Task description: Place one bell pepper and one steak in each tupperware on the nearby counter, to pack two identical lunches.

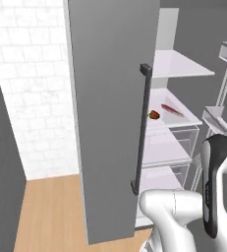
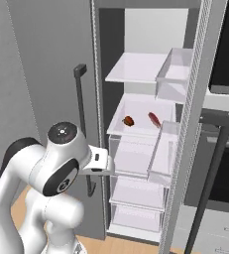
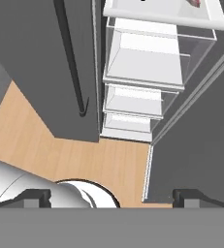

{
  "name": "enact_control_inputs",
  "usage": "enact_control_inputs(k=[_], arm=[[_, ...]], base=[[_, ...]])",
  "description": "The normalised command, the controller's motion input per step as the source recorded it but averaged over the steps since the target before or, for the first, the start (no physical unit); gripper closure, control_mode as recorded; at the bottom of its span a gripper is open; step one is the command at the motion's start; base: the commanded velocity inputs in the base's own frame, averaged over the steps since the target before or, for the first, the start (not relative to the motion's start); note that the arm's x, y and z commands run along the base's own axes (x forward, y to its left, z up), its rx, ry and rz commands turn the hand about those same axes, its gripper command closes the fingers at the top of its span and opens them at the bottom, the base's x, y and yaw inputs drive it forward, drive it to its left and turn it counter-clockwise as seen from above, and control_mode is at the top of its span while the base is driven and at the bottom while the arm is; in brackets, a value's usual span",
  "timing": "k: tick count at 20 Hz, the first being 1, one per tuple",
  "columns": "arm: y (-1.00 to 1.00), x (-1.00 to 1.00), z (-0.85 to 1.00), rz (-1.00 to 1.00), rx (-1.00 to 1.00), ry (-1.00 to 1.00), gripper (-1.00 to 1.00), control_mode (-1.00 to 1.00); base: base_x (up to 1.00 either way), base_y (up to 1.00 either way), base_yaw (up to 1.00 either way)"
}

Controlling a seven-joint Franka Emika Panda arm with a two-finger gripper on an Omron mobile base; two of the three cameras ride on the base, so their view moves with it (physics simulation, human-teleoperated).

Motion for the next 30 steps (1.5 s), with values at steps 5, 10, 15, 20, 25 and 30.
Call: enact_control_inputs(k=[5,10,15,20,25,30], arm=[[0.00,0.00,0.00,0.00,0.00,0.00,-1.00,1.00],[0.00,0.00,0.00,0.00,0.00,0.00,-1.00,1.00],[0.00,0.31,-0.05,0.05,0.00,0.00,-1.00,-1.00],[-0.02,0.97,-0.01,0.02,0.00,0.00,-1.00,-1.00],[-0.25,0.91,0.00,0.11,0.03,0.02,-1.00,-1.00],[-0.09,0.80,-0.03,0.33,0.00,0.00,-1.00,-1.00]], base=[[0.17,-0.46,0.16],[0.26,-0.34,0.21],[0.30,-0.03,0.12],[0.00,0.00,0.00],[0.00,0.00,0.00],[0.00,0.00,0.00]])
